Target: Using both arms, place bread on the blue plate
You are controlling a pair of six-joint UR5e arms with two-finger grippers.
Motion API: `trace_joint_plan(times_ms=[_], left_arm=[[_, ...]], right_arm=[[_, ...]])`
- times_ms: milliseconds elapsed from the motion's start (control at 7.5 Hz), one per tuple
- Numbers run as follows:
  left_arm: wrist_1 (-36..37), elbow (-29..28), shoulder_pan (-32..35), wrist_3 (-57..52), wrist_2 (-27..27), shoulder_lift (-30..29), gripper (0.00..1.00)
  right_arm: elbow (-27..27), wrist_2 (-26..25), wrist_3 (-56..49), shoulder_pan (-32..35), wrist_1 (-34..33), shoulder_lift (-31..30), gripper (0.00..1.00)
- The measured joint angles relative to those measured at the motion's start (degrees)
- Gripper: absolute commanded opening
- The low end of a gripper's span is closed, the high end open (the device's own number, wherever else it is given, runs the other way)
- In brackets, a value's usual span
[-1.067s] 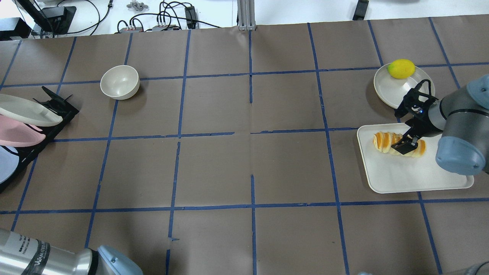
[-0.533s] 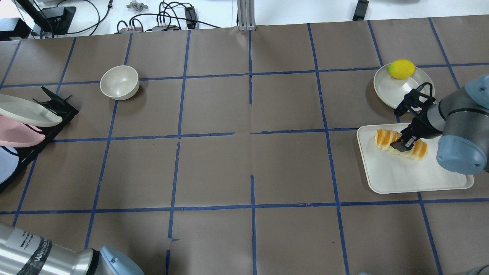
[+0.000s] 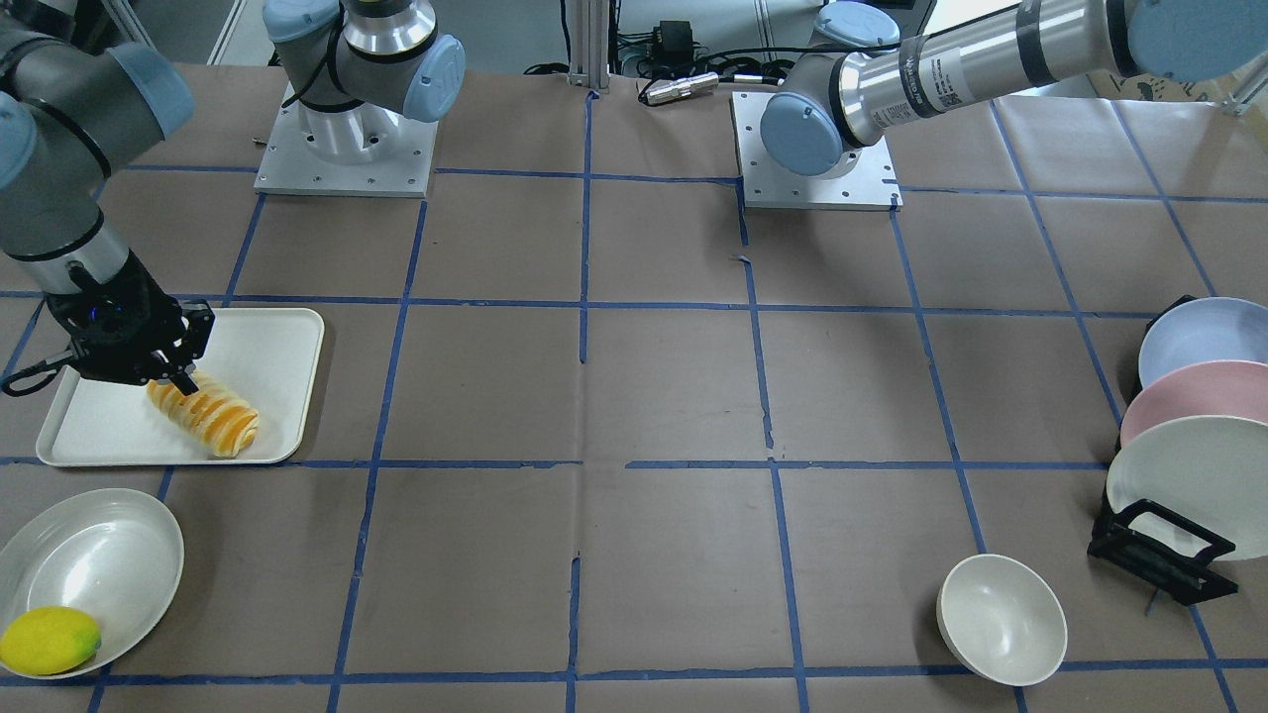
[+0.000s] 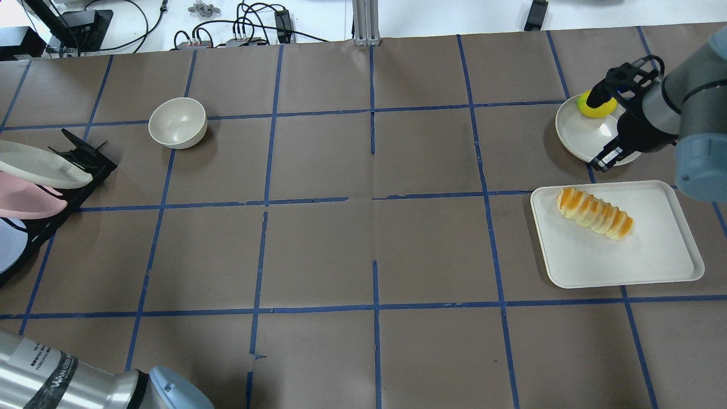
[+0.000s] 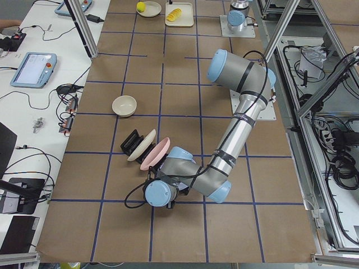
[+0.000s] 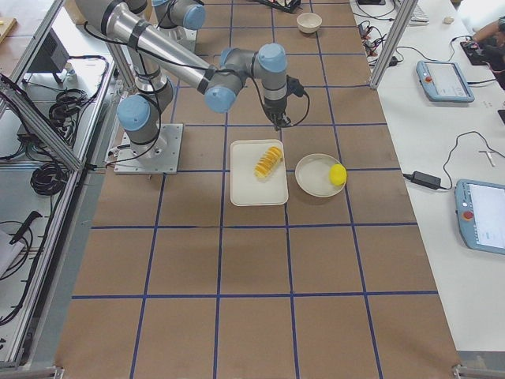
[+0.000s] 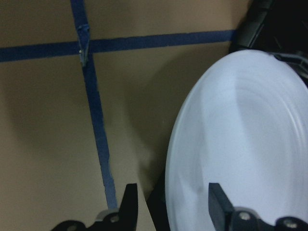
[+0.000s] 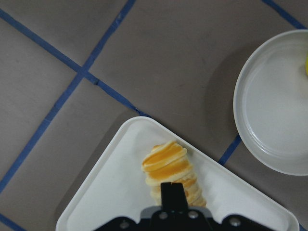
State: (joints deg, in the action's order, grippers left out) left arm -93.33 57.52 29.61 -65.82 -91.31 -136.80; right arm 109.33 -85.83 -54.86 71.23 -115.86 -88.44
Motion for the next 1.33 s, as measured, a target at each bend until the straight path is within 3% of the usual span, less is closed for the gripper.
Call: trace_joint_plan(times_ms=[133, 267, 533, 667, 1333], left_arm=[[0.04, -0.08, 0.00, -0.06, 0.00, -0.13, 0.21], [-0.05, -0.29, 0.01, -0.15, -0.04, -0.29, 0.18], [-0.52, -0.93, 0.06, -0.33, -0.38, -0.25, 0.12], [-0.94, -1.21, 0.14, -0.36, -0.78, 0.09, 0.10], [-4.84, -1.62, 0.22, -0.35, -3.22, 5.80, 0.09]], right_arm=[[-0.74, 0.08, 0.75, 0.69, 2.99, 0.77, 1.00], [1.80, -0.08, -0.34, 0.16, -0.44, 2.72, 1.00], [8.08, -0.35, -5.81, -4.16, -14.29, 6.87, 1.00], [9.12, 0.00, -8.09, -6.02, -17.13, 8.47, 1.00], [13.16, 0.50, -9.95, -7.41, -19.60, 11.80, 1.00]])
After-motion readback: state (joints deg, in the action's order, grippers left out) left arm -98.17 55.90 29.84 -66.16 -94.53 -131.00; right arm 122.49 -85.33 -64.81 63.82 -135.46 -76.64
